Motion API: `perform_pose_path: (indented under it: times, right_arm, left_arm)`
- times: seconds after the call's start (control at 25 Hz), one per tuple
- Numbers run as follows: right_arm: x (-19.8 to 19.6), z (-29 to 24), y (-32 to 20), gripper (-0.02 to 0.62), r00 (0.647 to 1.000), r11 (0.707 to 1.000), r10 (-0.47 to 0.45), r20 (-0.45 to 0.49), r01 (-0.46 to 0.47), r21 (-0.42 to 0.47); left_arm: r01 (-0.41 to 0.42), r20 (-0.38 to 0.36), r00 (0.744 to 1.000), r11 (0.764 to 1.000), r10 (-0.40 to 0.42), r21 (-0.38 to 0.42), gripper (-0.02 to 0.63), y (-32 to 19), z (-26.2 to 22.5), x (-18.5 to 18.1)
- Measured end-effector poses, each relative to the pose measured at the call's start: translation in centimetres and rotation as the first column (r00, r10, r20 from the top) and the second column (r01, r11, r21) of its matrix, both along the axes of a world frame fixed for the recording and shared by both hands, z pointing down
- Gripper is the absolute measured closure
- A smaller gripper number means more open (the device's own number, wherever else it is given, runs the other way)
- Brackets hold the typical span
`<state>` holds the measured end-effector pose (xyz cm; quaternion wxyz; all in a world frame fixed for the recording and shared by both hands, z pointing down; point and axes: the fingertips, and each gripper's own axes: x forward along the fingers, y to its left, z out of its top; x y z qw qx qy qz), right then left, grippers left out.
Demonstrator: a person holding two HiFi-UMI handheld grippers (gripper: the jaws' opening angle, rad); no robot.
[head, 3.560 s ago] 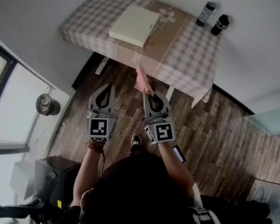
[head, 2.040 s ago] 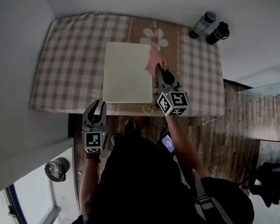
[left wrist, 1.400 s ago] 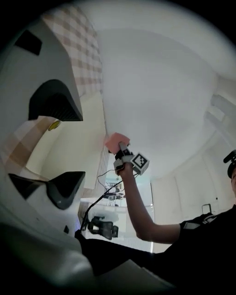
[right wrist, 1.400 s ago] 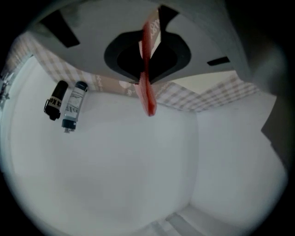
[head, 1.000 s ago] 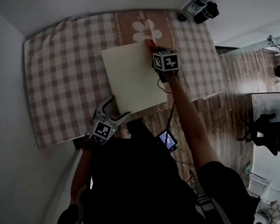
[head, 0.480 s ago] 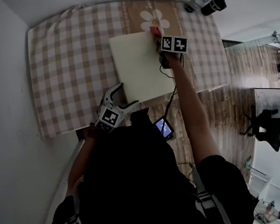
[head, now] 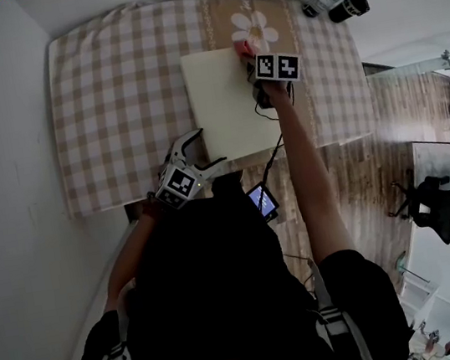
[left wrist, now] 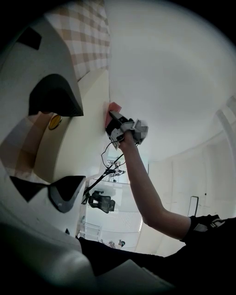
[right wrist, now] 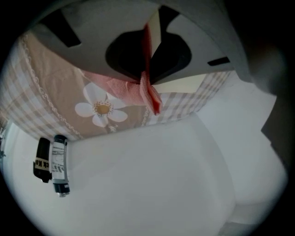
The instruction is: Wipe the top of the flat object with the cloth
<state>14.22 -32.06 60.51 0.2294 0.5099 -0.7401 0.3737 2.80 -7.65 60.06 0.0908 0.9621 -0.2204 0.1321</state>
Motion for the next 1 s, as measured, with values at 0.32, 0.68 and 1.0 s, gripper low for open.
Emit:
perform_pose_path:
  times: [0.32,0.68,1.0]
  right_arm:
    - [-2.9,0.2,0.3,0.583,0.999,0.999,-0.042,-0.020,0.042,0.004]
    - [-4.4,0.2,0.7,0.583,0.996,0.997,-0.079,-0.033,0.079,0.006]
    - [-7.8,0.3,1.3,0.584,0.987,0.987,-0.162,-0.021,0.162,-0.006]
  left_arm:
    - [-0.007,0.004,1.000,1.000,0.007,-0.010,0.193,-0.1,0.1,-0.2]
    - [-0.024,-0.010,1.000,1.000,0.024,-0.013,0.193,0.0,0.2,-0.2]
    - [-0.029,-0.018,0.999,1.000,0.029,-0.005,0.193,-0.2,0.2,-0.1]
